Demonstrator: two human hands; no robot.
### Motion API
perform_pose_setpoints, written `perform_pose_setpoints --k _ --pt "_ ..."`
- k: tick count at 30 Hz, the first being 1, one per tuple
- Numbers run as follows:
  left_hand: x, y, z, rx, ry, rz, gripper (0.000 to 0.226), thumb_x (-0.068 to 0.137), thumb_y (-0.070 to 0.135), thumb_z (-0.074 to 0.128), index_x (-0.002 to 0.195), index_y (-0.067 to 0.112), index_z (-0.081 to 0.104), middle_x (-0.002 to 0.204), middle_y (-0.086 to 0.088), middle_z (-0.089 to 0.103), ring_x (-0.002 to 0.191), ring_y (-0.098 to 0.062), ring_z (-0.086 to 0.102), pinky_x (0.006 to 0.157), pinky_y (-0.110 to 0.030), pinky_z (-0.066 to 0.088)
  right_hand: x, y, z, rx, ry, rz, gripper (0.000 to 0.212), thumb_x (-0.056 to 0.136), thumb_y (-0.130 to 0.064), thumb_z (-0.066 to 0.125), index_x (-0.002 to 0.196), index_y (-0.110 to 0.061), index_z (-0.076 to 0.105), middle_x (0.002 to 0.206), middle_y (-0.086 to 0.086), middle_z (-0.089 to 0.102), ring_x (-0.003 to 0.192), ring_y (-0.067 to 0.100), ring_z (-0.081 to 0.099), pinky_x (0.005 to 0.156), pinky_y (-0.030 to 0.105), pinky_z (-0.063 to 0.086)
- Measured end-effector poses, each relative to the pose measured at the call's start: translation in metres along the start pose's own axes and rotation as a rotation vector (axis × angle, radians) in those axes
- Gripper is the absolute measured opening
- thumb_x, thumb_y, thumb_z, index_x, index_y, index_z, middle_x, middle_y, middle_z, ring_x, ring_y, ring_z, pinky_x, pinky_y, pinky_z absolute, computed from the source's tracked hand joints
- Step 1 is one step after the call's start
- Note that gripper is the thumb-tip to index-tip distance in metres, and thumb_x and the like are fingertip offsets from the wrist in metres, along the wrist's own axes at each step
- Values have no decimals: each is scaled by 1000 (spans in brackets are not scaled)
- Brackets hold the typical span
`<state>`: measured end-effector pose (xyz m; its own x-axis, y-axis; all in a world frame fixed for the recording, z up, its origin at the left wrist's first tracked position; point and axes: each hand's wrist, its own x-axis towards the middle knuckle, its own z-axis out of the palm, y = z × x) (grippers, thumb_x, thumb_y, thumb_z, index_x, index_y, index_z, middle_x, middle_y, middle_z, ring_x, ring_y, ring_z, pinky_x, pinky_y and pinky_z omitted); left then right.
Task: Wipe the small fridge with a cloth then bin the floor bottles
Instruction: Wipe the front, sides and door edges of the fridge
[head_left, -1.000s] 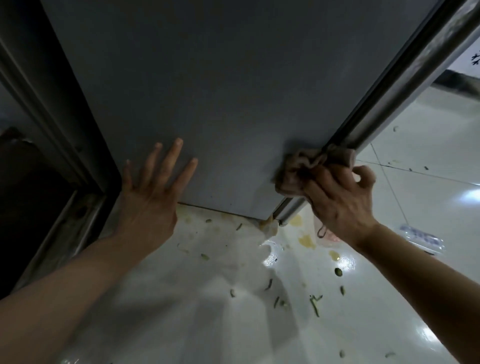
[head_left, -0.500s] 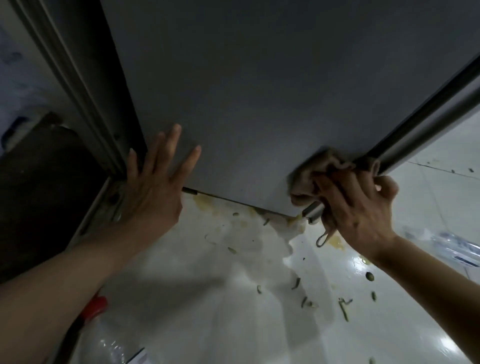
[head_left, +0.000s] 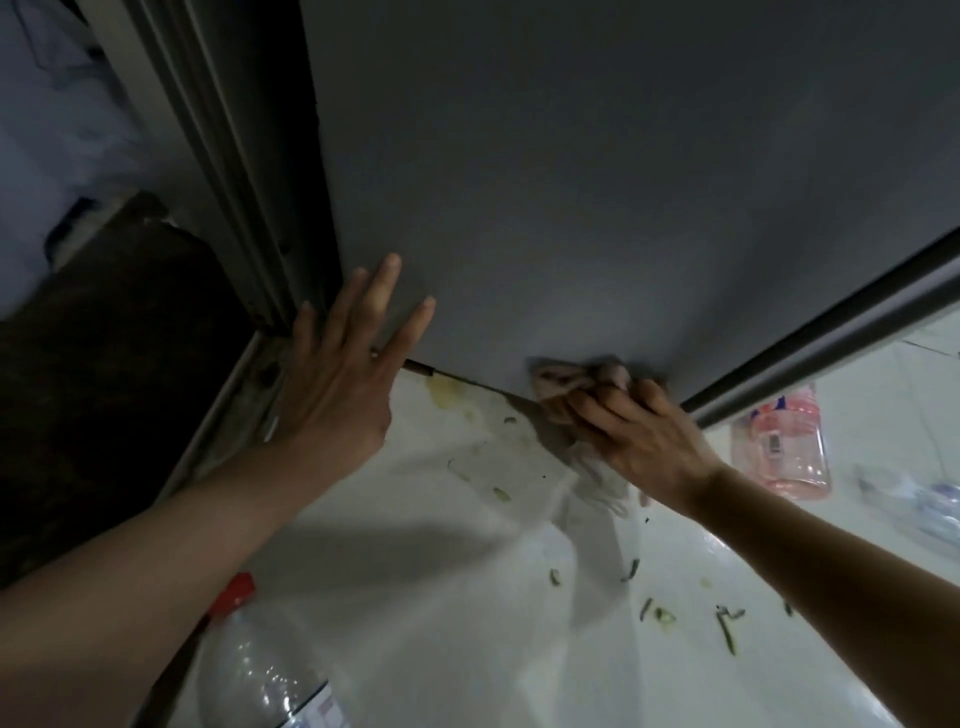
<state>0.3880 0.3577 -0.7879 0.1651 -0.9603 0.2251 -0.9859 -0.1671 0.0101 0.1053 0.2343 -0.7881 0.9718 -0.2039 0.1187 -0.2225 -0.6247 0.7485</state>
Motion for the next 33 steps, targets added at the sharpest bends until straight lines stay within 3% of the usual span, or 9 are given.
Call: perform_pose_setpoints --k 2,4,7,10,16,22,26,30,33 --pt "-1 -19 -2 4 -9 -22 115 60 5 79 148 26 9 157 -5 -17 144 -33 4 103 -62 26 -28 13 0 -41 -22 -37 67 78 -2 62 140 -11 40 124 8 46 108 34 41 81 41 32" --pt "1 -31 -4 20 -30 -10 113 60 7 79 148 25 9 157 -6 -18 144 -33 8 102 -60 30 -25 18 -2 -83 -44 -49 78 70 -5 66 142 -12 36 123 10 42 105 33 40 81 41 32" --pt "3 -35 -4 22 -66 35 111 62 10 78 148 24 10 155 -7 -24 143 -31 7 100 -55 36 35 -4 -10 -40 67 -4 48 92 -14 38 138 -21 46 123 6 51 104 29 40 82 38 35" --pt "2 -36 -2 7 -49 47 109 61 11 78 148 22 14 156 -8 -21 144 -31 10 99 -55 37 110 -31 -20 62 140 55 59 97 -6 9 132 -24 53 115 -1 65 102 27 41 83 36 35" --pt "2 -41 -3 -24 -9 -7 108 61 4 76 148 19 14 159 -1 -13 144 -29 13 99 -52 36 55 3 -10 60 115 -70 57 68 -10 72 124 -14 61 131 7 41 106 28 41 76 39 31" --pt "-1 -38 -3 -52 -46 23 109 65 7 76 150 19 8 156 -3 -22 145 -28 12 101 -50 35 68 14 -27 47 100 -42 78 70 -14 68 140 -7 35 133 10 38 102 30 41 77 39 31" --pt "-1 -39 -8 -34 -52 -20 107 64 9 76 149 16 12 159 0 -12 145 -25 11 101 -50 35 126 -7 -38 111 132 4 59 76 -18 53 134 -11 51 130 6 57 104 28 38 82 38 30" --pt "-5 -41 -12 -77 -97 -22 106 71 8 72 150 19 2 157 5 -18 146 -20 1 108 -46 27 85 9 -36 52 54 -81 60 65 -15 73 124 -12 62 130 7 58 108 28 41 81 39 31" --pt "-9 -52 -17 -125 -146 8 104 78 11 66 149 23 -9 154 9 -26 146 -16 -7 110 -42 25 42 31 -37 37 -17 -146 88 42 -6 87 123 -4 56 135 14 48 116 31 41 95 48 30"
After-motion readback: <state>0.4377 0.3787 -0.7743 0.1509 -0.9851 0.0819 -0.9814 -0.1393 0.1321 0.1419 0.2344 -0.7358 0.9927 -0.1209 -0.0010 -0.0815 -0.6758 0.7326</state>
